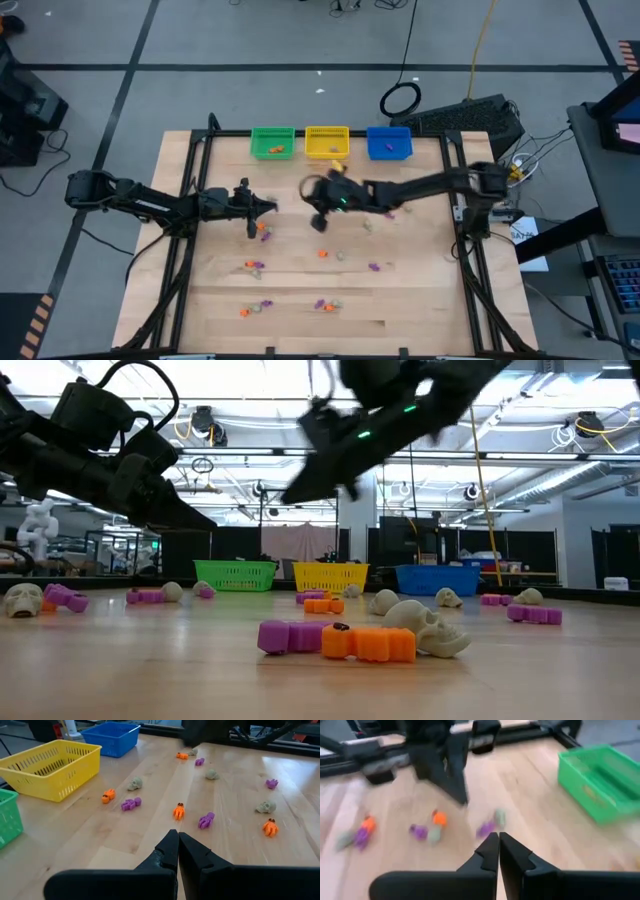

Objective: Sort Halloween decoration
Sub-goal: Put the white skull toy into the yellow bin

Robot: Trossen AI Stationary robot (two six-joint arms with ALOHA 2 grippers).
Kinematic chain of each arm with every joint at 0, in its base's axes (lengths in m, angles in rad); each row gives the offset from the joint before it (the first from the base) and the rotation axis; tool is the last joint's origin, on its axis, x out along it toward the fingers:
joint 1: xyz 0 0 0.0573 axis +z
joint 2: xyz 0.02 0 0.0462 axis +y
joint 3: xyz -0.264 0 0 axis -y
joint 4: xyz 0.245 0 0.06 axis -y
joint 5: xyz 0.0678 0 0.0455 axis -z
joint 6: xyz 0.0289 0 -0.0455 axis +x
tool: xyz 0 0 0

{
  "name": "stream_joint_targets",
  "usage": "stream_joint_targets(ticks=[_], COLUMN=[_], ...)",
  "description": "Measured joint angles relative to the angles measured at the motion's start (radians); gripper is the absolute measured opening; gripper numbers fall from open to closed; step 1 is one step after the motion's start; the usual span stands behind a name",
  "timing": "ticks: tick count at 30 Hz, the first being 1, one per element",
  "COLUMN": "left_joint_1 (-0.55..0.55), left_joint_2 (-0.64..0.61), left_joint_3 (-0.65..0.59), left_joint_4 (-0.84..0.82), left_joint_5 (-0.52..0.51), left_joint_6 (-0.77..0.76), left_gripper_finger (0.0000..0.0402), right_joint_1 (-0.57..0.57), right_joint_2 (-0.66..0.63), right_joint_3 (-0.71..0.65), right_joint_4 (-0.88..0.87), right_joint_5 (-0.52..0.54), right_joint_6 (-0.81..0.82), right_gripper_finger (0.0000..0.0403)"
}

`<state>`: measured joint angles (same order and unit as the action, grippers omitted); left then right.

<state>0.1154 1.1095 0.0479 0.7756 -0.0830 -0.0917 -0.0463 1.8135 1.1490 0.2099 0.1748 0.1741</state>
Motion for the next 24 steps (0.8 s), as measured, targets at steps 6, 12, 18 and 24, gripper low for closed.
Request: stream_joint_targets(ticks=[6, 12, 18, 24], left_joint_1=[0.000, 0.000, 0.000, 0.000], left_joint_2=[0.000, 0.000, 0.000, 0.000], left_joint_3=[0.000, 0.000, 0.000, 0.000], left_joint_4=[0.000, 0.001, -0.001, -0.005], left_joint_5=[0.000, 0.000, 0.000, 0.000], left_joint_6=[-0.004, -0.006, -0.007, -0.007], left_gripper_finger=[0.0012, 0.0012, 0.0012, 0.0012], right_joint_1=[0.128, 0.169, 0.139, 0.112], right_joint_2=[-0.190, -0.264, -0.219, -0.145], right_joint_3=[-0.134, -0.133, -0.133, -0.132], right_joint_4=[-0.376, -0.682, -0.784, -0.795], right_joint_5=[0.166, 0.169, 0.165, 0.157], right_joint_6=[0.247, 0.503, 0.546, 0.546], right_gripper_finger=[0.0000, 0.0003, 0.0008, 0.0001])
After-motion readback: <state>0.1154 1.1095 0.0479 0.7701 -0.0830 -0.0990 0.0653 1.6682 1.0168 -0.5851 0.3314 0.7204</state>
